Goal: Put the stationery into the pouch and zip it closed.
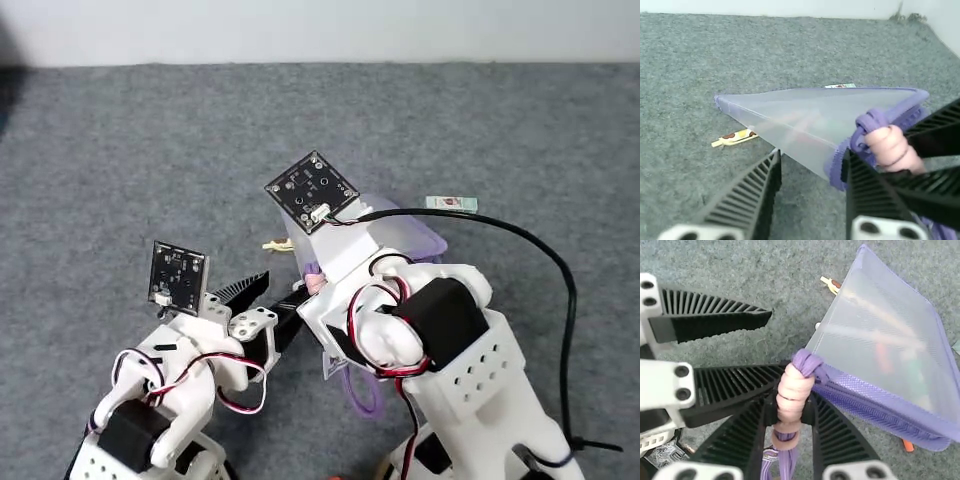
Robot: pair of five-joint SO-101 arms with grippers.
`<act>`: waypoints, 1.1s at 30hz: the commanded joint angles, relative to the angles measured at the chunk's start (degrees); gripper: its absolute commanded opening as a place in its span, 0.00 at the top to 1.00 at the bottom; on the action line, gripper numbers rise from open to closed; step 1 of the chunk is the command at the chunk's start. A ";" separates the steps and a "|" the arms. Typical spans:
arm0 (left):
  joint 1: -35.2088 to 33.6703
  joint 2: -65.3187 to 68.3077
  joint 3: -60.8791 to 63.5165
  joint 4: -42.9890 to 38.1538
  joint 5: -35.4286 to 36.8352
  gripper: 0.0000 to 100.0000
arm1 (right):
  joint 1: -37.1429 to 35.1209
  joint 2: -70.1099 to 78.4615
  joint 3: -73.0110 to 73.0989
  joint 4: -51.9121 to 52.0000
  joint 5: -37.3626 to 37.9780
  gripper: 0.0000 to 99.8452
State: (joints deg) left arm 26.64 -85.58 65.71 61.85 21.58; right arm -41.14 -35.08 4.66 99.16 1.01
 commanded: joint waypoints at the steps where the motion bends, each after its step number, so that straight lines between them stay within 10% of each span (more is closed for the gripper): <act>1: 1.14 0.09 -7.52 2.73 0.26 0.81 | -0.75 -1.19 -0.26 -1.19 -0.18 0.99; 33: 3.78 0.44 1.36 -5.01 -2.90 0.81 | -4.35 -1.63 -0.53 -0.75 2.64 0.99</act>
State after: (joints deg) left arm 30.59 -85.58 67.91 60.88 19.03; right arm -43.34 -35.96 4.57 98.37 2.95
